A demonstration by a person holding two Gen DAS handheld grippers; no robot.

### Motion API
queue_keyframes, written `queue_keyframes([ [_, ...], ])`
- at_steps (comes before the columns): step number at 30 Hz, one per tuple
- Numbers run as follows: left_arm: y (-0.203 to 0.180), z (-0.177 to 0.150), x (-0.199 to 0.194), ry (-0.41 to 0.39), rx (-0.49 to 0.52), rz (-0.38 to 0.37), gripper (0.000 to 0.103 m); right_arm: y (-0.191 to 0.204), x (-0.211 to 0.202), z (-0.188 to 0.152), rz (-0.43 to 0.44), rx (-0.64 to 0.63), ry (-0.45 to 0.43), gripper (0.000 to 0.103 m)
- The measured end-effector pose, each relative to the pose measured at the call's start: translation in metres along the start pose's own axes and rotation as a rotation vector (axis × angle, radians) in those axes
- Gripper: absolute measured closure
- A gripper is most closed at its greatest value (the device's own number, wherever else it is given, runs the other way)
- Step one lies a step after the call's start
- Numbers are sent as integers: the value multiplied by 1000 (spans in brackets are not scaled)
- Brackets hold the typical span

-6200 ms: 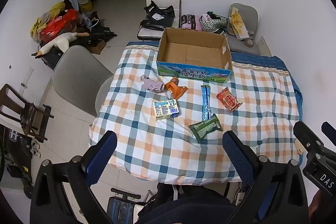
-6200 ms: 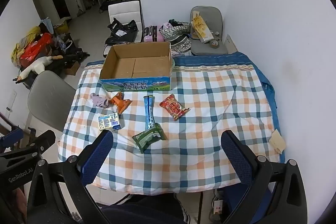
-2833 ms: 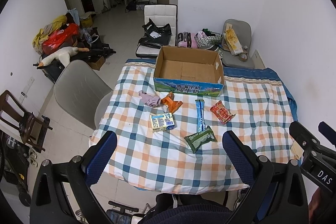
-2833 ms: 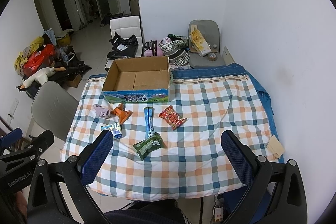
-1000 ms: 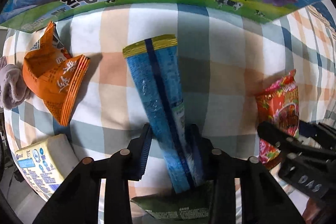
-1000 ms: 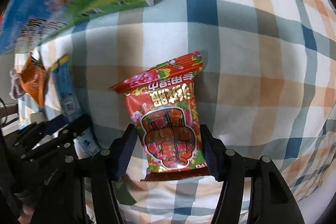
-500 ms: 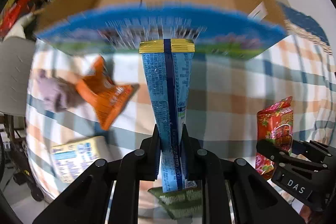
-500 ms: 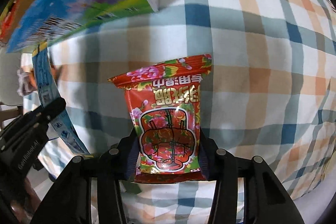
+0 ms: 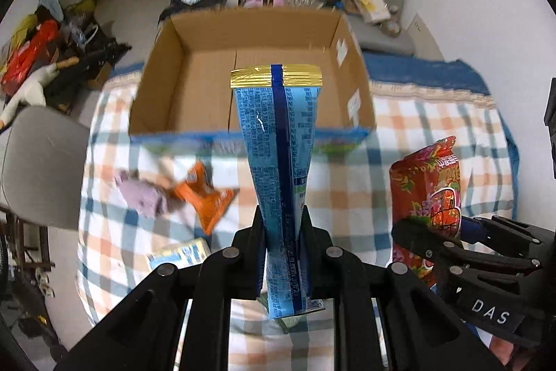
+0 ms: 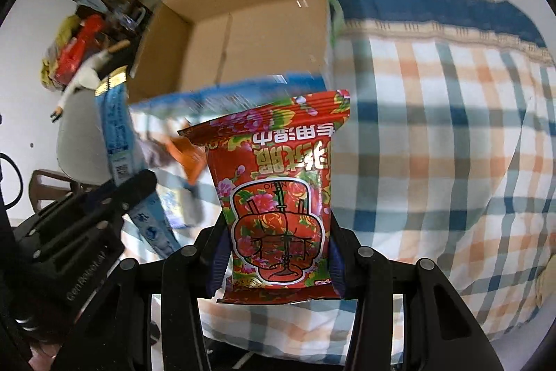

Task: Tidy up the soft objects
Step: 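Carry both snacks into the cardboard box and open both tools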

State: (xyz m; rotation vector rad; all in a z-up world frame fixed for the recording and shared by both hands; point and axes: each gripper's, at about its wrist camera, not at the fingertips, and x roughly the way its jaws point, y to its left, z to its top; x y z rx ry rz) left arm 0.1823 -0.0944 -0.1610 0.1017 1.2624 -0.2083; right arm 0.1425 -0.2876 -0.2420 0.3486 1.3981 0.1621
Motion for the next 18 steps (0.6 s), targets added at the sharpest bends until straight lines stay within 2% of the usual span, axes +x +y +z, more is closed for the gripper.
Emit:
queue_keyframes([
  [5,8,42,-5,-43,41,-17,90,28,-39,25,-13,3,-67,53],
  [9,21,81,5,-47,79,-25,90,56,-43,62,-30,31,-88,53],
  [13,34,125,38,-23,102,-37,90,70,-30,95,-55,69,-109,53],
  [14,39,137,48,-11,104,-40,90,71,-17,122,-60,78,-108,53],
  [18,51,174,86,44,106,-56,90,71,15,155,-87,98,-105,53],
])
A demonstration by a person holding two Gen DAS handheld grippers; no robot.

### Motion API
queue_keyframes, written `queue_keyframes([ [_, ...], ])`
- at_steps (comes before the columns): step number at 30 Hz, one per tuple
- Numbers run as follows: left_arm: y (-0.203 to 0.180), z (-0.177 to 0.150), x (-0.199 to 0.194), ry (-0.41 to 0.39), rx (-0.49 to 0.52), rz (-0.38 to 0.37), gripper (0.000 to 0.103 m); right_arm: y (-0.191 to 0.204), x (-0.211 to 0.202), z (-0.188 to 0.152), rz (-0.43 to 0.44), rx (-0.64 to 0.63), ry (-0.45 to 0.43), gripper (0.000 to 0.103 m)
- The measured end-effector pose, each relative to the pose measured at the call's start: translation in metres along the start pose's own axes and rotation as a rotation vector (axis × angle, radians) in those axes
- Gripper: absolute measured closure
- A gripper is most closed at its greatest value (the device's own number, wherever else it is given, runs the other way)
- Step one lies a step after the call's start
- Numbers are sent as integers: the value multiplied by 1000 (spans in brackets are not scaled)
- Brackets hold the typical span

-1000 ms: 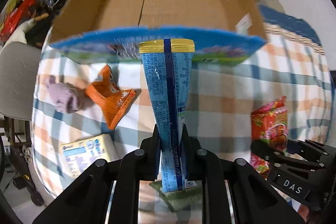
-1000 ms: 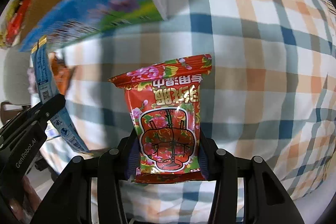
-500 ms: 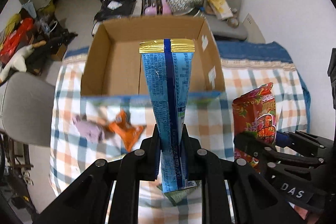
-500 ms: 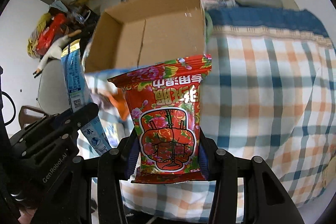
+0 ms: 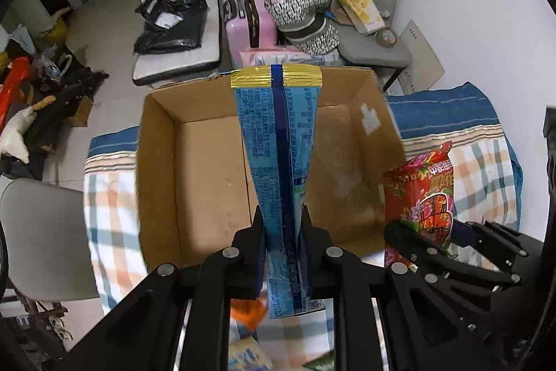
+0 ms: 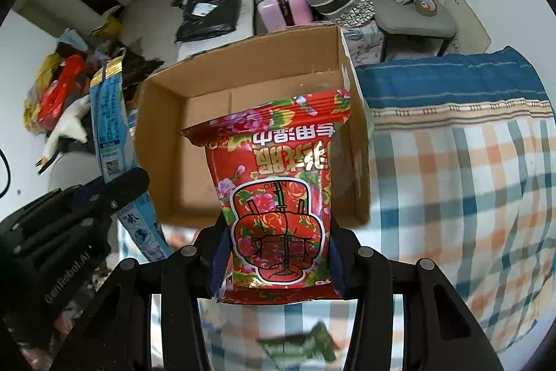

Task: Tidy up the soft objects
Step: 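Carry both snacks into the cardboard box and open both tools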

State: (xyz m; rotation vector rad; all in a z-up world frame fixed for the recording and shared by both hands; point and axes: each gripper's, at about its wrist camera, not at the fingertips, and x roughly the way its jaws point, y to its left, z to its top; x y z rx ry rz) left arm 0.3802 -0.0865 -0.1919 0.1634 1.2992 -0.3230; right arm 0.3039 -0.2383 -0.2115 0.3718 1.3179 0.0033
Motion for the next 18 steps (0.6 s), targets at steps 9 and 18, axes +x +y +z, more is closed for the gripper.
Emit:
queue_keyframes([
  [9,28,57,94,178,-33,-118,90,7,93,62,-48,21,63,54],
  [18,33,83,160,287,-37,-199,89,1,159,100,-108,12,109,53],
])
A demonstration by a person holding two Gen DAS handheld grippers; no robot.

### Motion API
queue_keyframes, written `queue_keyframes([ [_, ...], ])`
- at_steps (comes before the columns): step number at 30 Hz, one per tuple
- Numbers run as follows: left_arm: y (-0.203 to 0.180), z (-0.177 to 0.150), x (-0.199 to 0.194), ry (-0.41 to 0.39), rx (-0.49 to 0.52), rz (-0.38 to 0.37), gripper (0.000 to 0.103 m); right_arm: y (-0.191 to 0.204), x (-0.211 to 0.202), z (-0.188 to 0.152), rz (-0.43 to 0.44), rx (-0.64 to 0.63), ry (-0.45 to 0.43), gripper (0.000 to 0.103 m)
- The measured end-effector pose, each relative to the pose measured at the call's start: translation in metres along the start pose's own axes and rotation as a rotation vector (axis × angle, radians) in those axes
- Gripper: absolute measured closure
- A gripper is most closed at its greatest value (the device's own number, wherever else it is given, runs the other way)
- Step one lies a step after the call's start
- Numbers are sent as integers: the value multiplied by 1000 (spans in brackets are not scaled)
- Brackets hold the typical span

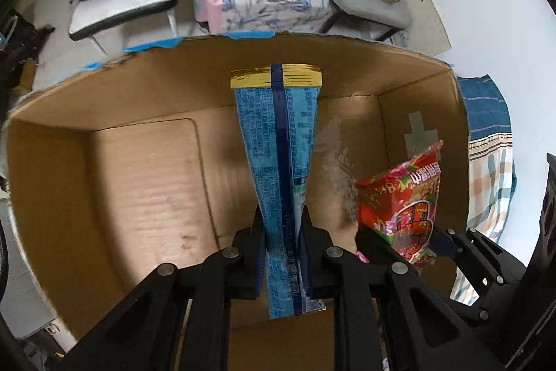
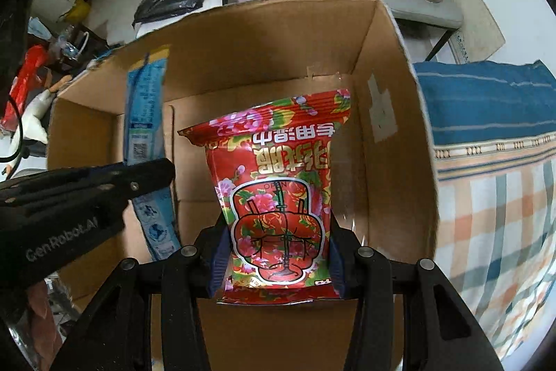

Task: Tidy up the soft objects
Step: 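Carry both snacks into the cardboard box and open both tools, then withdraw both tools from the box toward the remaining items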

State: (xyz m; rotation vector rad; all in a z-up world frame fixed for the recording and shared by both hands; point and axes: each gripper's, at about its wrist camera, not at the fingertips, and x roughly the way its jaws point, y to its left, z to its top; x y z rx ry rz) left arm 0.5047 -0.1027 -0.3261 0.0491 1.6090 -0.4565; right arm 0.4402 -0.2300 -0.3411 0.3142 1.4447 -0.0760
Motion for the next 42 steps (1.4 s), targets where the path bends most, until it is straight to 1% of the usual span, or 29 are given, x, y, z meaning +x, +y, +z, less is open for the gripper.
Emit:
queue_keyframes([
  [3,4,7,6,11,-14,3,87,-1,13,13,-10,4,9,53],
  [4,4,7,7,17,-21,10,83,-1,16,16,-16,5,11,53],
  [6,6,8,9,23,-34,14,79,0,20,21,-26,4,7,52],
  [7,6,7,9,23,-36,20,73,1,21,23,-29,0,9,51],
  [8,6,7,9,21,-37,34,71,1,22,24,-29,-1,10,49],
  [9,7,6,8,13,-38,36,70,1,21,23,-31,2,9,43],
  [11,10,3,3,-3,-49,32,66,3,18,21,-29,-3,3,39],
  [12,11,1,0,-11,-52,27,59,4,16,20,-36,-5,0,38],
  [13,12,-3,-4,-21,-53,37,51,5,14,19,-38,-5,-4,37],
  [14,13,-4,-7,-29,-54,47,46,6,13,18,-36,-7,-2,36],
  [15,13,-8,-11,-42,-54,58,37,7,11,16,-34,-7,0,35],
  [16,14,-12,-15,-55,-51,70,33,7,8,13,-41,-5,0,33],
  [17,16,-17,-18,-68,-47,89,31,10,6,13,-46,-6,-1,27],
  [18,17,-21,-22,-78,-47,101,26,11,4,9,-45,-8,-2,18],
  [19,18,-30,-26,-89,-48,114,21,13,0,4,-43,-10,-4,13],
  [20,19,-35,-30,-99,-52,123,18,14,-2,1,-42,-12,-7,6],
  [21,21,-40,-34,-109,-57,131,13,16,-5,-4,-44,-17,-13,2],
  [22,22,-49,-39,-127,-64,145,10,17,-9,-9,-48,-20,-19,0],
  [24,25,-60,-47,-160,-68,172,6,21,-18,-21,-61,-19,-34,0],
  [26,26,-76,-58,-206,-69,193,4,25,-26,-32,-81,-26,-51,0],
  [28,25,-89,-68,-241,-66,200,2,28,-35,-43,-92,-29,-71,0],
  [31,22,-116,-85,-289,-55,216,2,31,-54,-63,-94,-20,-102,0],
  [42,-6,-189,-156,-454,-53,266,1,40,-130,-128,-68,-24,-211,0],
])
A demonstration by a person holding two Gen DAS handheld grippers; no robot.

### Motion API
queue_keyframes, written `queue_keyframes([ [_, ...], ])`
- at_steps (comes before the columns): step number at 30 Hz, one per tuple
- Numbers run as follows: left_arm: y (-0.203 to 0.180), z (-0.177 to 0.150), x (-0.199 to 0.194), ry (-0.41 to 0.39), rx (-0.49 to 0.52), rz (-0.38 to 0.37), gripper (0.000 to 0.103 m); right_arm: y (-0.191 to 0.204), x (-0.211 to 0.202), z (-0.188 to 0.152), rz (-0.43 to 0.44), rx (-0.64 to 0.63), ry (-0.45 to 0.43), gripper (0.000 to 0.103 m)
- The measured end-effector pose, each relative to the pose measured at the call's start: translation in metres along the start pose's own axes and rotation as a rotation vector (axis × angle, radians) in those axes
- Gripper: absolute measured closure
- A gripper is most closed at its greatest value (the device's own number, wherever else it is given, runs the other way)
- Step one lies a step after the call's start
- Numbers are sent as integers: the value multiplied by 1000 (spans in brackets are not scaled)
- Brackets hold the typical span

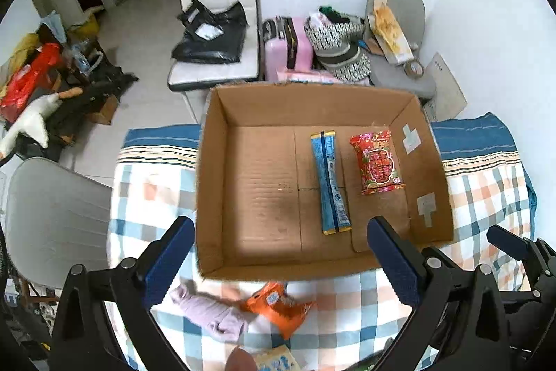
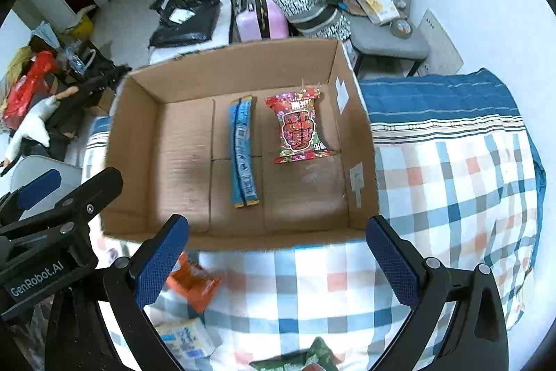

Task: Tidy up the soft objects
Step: 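Withdraw both tools from the box toward the remaining items, then grasp the tissue pack with the left tool while the right tool grasps the green snack bag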

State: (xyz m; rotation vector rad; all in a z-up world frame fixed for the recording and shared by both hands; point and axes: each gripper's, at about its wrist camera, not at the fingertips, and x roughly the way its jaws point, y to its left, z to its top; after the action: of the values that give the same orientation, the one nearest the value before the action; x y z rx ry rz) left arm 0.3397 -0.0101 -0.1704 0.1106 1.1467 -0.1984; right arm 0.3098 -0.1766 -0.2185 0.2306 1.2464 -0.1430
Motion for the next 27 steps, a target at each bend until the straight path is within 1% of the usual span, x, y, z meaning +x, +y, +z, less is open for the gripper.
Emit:
queue_keyframes([
  [4,-2,-18,-35,-46,-9,7,1,0,-33,-19,30,-2,-36,0],
  [8,-4,-39,-60,-73,-7,37,1,-3,-58,-40,63,-6,-50,0],
  [11,-4,-63,-71,-70,-9,74,1,-8,-67,-63,104,14,-28,0],
  [14,-2,-95,-72,-47,-13,105,1,-23,-63,-96,155,73,39,0],
  [16,0,-120,-65,-8,-15,135,1,-37,-50,-123,190,147,113,0],
  [18,4,-148,-51,56,-26,155,1,-51,-26,-156,226,232,223,0],
  [19,7,-160,-42,93,-39,155,1,-59,-7,-178,235,281,297,0],
  [22,18,-195,-11,215,-94,157,1,-73,41,-219,243,373,453,0],
  [23,26,-207,1,267,-142,133,1,-78,59,-232,243,415,500,0],
  [24,32,-216,8,300,-186,115,1,-81,71,-241,237,443,522,0],
  [26,48,-232,26,374,-313,58,1,-87,94,-254,222,494,544,1],
  [27,54,-237,32,399,-364,36,1,-88,101,-259,231,522,545,2],
])
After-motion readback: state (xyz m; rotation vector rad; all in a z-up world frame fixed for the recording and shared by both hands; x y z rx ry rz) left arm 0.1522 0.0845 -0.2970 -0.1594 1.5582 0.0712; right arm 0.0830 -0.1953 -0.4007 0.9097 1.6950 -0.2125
